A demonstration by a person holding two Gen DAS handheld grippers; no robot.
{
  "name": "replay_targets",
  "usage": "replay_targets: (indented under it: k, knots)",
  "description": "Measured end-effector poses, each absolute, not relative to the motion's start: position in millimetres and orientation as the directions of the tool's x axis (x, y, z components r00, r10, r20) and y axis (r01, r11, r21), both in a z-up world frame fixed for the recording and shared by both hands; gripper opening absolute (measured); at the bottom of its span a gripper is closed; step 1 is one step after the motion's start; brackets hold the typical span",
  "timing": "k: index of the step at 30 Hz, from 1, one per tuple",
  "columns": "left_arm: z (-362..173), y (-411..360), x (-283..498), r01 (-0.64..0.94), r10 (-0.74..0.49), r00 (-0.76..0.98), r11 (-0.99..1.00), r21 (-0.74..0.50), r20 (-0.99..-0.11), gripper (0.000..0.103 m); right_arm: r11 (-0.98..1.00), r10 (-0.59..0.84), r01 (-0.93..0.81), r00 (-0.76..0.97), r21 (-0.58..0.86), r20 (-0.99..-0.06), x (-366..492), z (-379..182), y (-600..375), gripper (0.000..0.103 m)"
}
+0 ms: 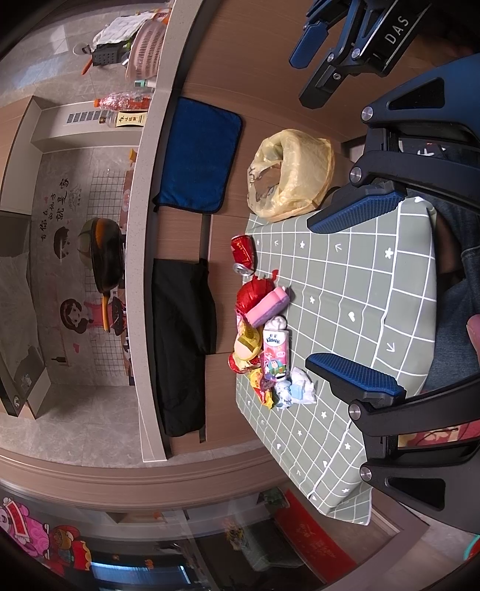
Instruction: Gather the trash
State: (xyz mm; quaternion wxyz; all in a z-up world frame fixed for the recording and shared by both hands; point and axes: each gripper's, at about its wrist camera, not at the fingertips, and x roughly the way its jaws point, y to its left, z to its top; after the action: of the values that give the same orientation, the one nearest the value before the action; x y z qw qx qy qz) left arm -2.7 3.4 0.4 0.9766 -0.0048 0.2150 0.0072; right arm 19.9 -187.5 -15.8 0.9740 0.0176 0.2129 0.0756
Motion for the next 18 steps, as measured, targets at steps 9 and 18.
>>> replay_targets:
  k: [9,18]
  knots:
    - [1,3,-1,-0.018,0.014,0.908,1.0,-0.006,-0.42,0.068,0.988,0.153,-0.137,0.899,0.069,-0.41,20,-15,-191,0.071]
    - [12,2,11,0.004,-0.013,0.92,1.0,-0.025,-0.391,0.068,0.988,0.154,-0.134,0.902,0.076,-0.404,25,-11,-197,0.071]
